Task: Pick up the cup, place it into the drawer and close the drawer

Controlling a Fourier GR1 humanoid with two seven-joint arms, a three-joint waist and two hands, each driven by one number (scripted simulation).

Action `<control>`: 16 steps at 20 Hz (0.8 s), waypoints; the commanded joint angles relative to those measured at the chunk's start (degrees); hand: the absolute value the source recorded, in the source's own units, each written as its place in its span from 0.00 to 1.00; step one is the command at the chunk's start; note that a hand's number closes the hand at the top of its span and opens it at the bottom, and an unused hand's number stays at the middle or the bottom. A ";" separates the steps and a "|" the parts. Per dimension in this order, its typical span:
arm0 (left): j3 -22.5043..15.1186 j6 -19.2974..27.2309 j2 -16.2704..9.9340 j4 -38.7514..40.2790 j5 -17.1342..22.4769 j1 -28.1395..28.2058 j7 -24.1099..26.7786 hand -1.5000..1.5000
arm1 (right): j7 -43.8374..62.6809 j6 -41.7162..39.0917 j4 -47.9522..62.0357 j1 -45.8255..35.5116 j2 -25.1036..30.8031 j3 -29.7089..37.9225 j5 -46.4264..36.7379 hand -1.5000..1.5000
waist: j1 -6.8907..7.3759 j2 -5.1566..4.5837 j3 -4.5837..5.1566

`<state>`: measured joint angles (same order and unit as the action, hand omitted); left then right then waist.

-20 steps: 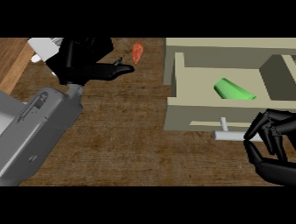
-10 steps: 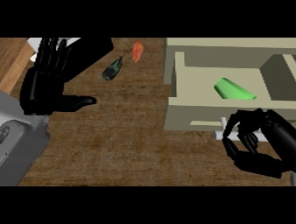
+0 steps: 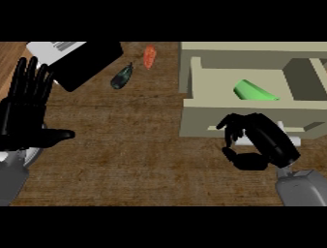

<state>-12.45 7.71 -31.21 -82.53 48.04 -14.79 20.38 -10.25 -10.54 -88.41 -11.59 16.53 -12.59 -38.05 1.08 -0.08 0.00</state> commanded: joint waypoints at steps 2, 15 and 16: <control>3.45 -2.96 0.15 -0.49 -0.96 3.26 -0.36 0.00 | -0.37 2.86 12.14 -6.74 -2.66 -0.41 -6.04 0.00 | -0.48 0.00 -0.01; 10.48 -10.92 -0.09 -5.02 -0.66 11.78 -2.13 0.00 | -14.62 11.81 48.74 -23.24 -6.15 7.54 -8.15 0.00 | 0.17 -0.14 -0.06; 11.10 -13.68 -0.80 -0.60 -0.50 9.12 -0.67 0.00 | -15.60 9.10 52.62 -27.91 -3.65 9.83 -6.75 0.00 | 0.60 -0.47 -0.06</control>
<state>-3.25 -3.14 -31.23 -84.23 46.78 -5.31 20.24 -21.78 -1.12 -47.00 -32.63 10.93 -7.37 -46.48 1.38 -0.06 0.01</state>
